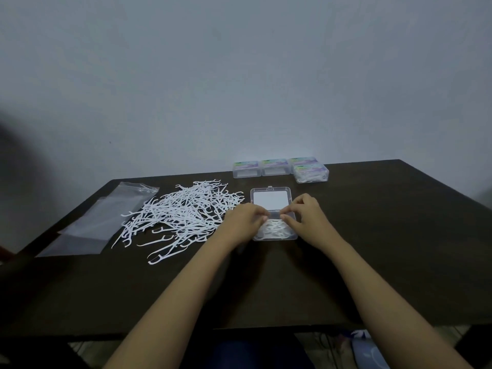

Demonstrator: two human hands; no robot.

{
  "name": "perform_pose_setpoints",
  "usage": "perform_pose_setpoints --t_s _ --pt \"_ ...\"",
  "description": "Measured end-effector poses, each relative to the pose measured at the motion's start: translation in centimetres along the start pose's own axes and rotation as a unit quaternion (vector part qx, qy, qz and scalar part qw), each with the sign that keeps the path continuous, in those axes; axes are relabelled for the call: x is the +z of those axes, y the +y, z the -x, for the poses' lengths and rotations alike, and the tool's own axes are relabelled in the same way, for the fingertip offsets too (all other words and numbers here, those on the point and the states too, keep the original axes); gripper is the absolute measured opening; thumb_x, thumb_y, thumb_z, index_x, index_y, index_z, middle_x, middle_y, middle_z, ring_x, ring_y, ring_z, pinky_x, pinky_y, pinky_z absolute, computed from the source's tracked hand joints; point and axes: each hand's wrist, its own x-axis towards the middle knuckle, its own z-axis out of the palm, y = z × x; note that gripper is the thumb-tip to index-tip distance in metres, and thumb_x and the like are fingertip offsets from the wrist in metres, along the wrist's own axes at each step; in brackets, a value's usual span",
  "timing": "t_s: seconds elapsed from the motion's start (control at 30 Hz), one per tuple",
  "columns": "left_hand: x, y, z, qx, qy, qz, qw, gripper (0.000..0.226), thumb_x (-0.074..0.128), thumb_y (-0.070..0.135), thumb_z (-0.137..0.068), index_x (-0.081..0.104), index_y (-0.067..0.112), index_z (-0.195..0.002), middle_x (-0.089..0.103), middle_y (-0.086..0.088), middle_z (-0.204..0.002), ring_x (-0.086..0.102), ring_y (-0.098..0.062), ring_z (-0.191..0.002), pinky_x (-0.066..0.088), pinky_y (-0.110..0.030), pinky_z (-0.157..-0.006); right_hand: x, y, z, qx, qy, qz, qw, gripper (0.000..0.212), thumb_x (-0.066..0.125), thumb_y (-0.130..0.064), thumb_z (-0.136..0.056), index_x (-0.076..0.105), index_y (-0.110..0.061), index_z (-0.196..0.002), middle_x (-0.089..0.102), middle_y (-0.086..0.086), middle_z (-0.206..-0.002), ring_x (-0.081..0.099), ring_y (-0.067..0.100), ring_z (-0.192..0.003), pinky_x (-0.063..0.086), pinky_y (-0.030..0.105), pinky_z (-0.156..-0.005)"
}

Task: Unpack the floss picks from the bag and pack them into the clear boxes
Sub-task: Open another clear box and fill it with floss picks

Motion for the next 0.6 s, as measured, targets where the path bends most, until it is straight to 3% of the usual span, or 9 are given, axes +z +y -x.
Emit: perform_pose_setpoints --t_s 0.17,0.33,0.4,0.5,0.6 --pt "-2.2 -2.6 1.5 -0.039 0.037 0.004 0.999 0.027 0.05 0.018 -0.093 0.065 0.018 -0.116 0.063 0.0 -0.121 0.055 -0.018 -0.113 0.041 -0.032 -0.097 0.8 -2.7 0.7 -0.089 -0.008 0.079 0.993 0.028 0.05 -0.029 -0.093 0.063 -0.018 -0.115 0.052 0.004 -0.114 0.041 0.016 -0.113 0.032 0.028 -0.096" --pt "-4.3 -7.9 3.5 -0.165 0.036 -0.066 0.983 0.033 0.052 0.02 -0.091 0.057 0.016 -0.123 0.053 -0.005 -0.133 0.045 -0.023 -0.125 0.036 -0.035 -0.105 3.2 -7.0 0.8 -0.178 -0.087 0.082 0.977 0.035 0.051 -0.025 -0.094 0.056 -0.011 -0.125 0.052 0.009 -0.119 0.04 0.02 -0.117 0.029 0.023 -0.097" --pt "-4.9 -9.6 4.3 -0.219 -0.011 -0.125 0.968 0.047 0.059 0.03 -0.087 0.049 0.018 -0.13 0.045 -0.008 -0.14 0.038 -0.027 -0.131 0.033 -0.039 -0.107 4.4 -8.4 0.4 -0.174 -0.14 0.109 0.969 0.042 0.053 -0.026 -0.093 0.049 -0.01 -0.131 0.049 0.012 -0.125 0.038 0.023 -0.122 0.029 0.028 -0.101" --pt "-5.4 -11.2 5.8 -0.278 -0.078 -0.125 0.949 0.076 0.07 0.044 -0.076 0.036 0.018 -0.139 0.034 -0.011 -0.146 0.031 -0.031 -0.135 0.032 -0.042 -0.109 6.0 -10.1 -0.7 -0.13 -0.205 0.132 0.961 0.049 0.058 -0.029 -0.09 0.044 -0.006 -0.131 0.044 0.016 -0.129 0.038 0.028 -0.124 0.034 0.035 -0.103" --pt "-5.3 -12.1 6.3 -0.287 -0.053 -0.11 0.95 0.075 0.072 0.049 -0.072 0.042 0.018 -0.134 0.038 -0.011 -0.143 0.035 -0.03 -0.132 0.034 -0.046 -0.107 7.0 -11.3 -2.1 -0.091 -0.215 0.146 0.961 0.052 0.059 -0.031 -0.088 0.042 -0.005 -0.13 0.044 0.02 -0.129 0.04 0.031 -0.123 0.037 0.037 -0.099"
